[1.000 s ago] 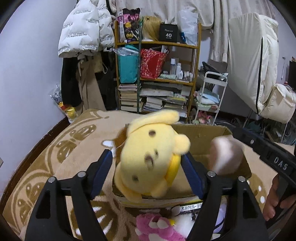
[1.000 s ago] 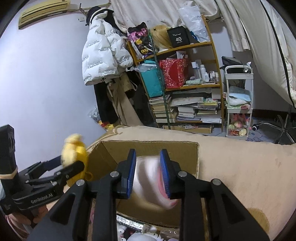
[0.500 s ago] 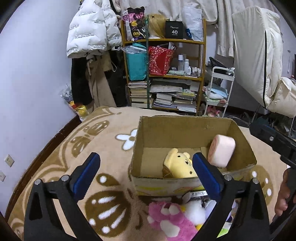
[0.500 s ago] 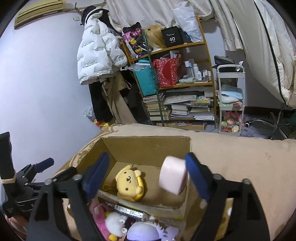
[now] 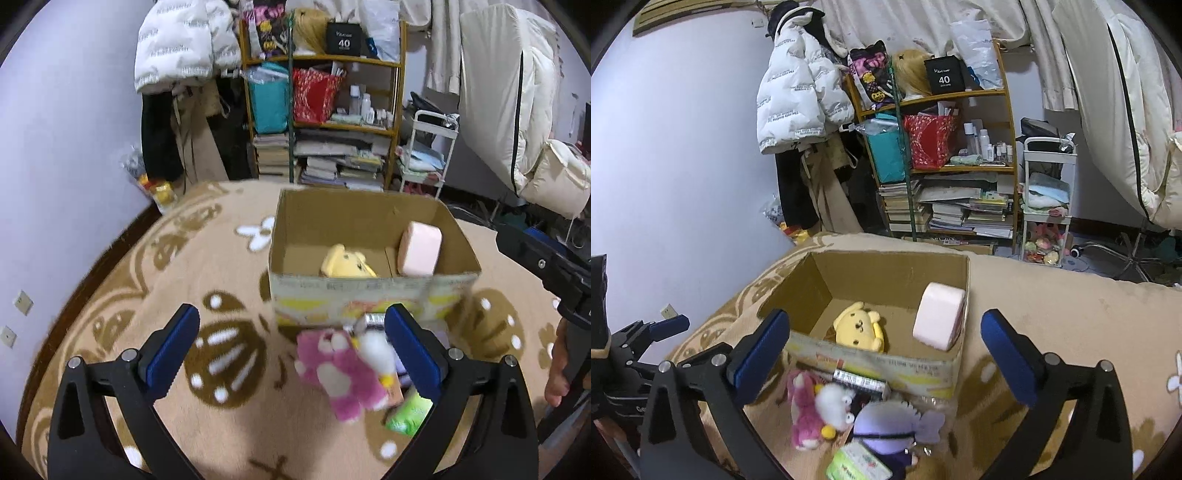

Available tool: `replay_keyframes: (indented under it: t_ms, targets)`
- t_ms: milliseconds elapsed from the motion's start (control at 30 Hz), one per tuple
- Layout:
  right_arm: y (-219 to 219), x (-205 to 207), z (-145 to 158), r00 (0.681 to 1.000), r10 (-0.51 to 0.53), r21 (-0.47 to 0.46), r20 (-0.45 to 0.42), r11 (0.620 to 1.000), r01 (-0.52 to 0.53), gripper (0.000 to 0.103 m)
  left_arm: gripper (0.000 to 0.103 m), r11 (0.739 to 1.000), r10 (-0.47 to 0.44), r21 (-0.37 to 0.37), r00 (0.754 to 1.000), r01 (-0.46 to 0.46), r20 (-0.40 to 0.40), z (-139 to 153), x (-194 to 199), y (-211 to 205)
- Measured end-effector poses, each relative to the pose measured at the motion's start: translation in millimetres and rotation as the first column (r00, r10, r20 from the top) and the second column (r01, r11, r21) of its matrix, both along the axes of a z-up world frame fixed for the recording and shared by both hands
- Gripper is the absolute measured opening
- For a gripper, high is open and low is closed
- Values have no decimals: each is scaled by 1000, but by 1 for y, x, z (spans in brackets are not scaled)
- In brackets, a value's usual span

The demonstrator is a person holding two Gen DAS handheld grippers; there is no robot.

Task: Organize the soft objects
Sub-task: 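Lower both tools to the pile and grasp the pink bear and green tissue pack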

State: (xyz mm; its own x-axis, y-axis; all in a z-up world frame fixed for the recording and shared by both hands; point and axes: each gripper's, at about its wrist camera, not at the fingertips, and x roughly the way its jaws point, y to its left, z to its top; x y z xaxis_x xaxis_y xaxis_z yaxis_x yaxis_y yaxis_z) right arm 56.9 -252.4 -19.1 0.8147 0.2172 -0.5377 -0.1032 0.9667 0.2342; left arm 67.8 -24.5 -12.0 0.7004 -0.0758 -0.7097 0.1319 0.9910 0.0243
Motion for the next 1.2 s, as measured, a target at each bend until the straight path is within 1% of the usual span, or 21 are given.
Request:
replay_keyframes:
  t_ms: [133, 300, 433, 500, 767, 967, 1100, 1200]
  targets:
    - [4, -12, 0, 999, -1, 5, -36, 1000, 1, 103, 100, 1000, 1, -2, 1000, -1, -26, 0, -11, 4]
    - [6, -31, -6, 996, -1, 23, -94, 1000, 3, 103, 100, 1000, -7, -3, 998, 6, -58, -4, -21, 9]
    - [7, -40, -13, 990, -2, 19, -143, 1000, 5, 103, 100, 1000, -4, -14, 995, 3, -96, -9, -20, 13]
    - [7, -43, -17, 986, 4, 36, -167, 999, 2, 103, 100, 1000, -1, -18, 994, -1, -112, -12, -18, 15]
    - [3, -37, -42, 965, 2, 70, -263, 997, 17, 103, 100, 998, 8, -63, 984, -20, -177, -32, -8, 17]
    - [9, -29, -61, 943, -3, 40, -332, 999, 17, 103, 100, 996, 17, -87, 974, -38, -228, -46, 4, 19]
    - [10, -24, -73, 925, 3, 39, -379, 999, 12, 103, 100, 995, 16, -94, 966, -41, -258, -55, 12, 17]
    - [10, -20, -82, 914, 7, 45, -407, 999, 13, 103, 100, 996, 13, -83, 960, -38, -278, -64, 20, 13]
